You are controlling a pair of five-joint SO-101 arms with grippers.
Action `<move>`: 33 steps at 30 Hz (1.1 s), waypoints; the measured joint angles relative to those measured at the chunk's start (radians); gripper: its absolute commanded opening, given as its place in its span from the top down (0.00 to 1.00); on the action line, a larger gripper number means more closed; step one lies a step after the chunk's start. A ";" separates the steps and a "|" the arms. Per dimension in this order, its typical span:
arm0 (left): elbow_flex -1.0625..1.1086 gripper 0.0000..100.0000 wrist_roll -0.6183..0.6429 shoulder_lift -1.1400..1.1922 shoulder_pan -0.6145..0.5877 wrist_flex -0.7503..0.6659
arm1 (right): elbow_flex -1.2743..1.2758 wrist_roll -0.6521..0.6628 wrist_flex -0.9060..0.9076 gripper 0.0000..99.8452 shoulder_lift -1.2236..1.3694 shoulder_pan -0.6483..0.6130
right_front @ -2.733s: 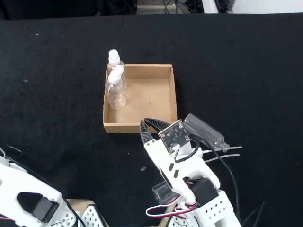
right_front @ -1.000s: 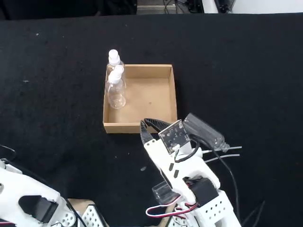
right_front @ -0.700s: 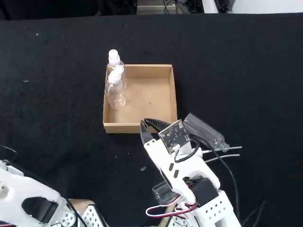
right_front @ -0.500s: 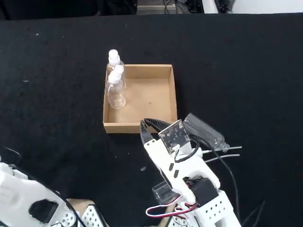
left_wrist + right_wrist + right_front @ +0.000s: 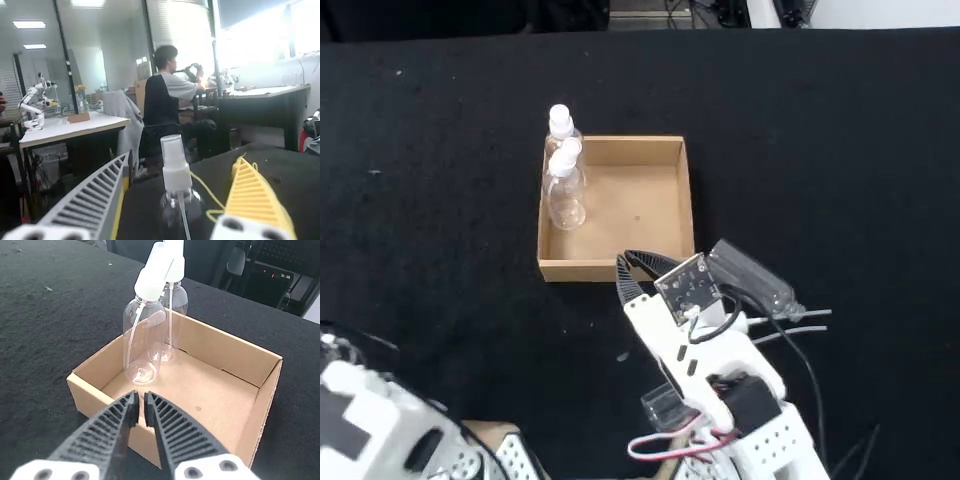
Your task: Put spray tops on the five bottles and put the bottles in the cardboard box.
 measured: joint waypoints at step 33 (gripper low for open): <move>-0.126 0.76 -0.002 -0.784 0.000 1.287 | 0.000 0.000 0.000 0.99 0.000 0.000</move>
